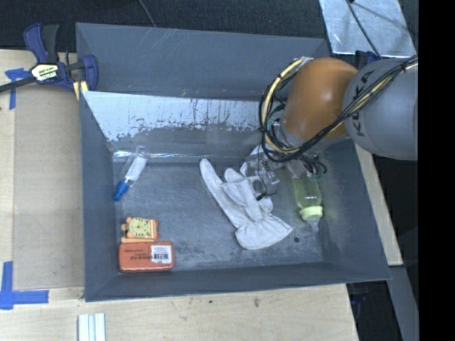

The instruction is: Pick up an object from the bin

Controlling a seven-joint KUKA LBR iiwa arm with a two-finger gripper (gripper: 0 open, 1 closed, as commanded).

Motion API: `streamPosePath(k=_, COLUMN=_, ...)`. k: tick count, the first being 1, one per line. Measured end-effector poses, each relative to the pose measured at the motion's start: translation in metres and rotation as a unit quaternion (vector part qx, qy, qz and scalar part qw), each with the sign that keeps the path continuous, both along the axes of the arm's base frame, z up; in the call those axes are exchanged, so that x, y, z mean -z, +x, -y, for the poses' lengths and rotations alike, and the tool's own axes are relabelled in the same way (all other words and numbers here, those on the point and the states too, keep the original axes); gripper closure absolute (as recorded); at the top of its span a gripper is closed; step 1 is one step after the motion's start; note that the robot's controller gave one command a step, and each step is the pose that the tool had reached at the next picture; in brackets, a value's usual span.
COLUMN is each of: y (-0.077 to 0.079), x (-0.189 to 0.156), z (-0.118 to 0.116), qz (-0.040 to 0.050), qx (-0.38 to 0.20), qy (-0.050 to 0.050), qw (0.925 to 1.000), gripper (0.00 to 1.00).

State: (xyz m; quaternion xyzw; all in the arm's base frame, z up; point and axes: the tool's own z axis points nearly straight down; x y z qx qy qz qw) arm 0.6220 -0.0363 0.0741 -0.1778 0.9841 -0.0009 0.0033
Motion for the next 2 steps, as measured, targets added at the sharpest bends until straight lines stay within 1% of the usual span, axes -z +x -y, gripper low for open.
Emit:
streamPosePath(k=1, y=0.0, x=0.0, z=0.0, qz=0.0, qx=0.0, qy=0.0, qw=1.0, gripper=1.0)
streamPosePath(k=2, y=-0.017, x=-0.131, z=-0.041, qz=-0.0012, qx=-0.013, qy=0.001, qw=0.9999, gripper=1.0)
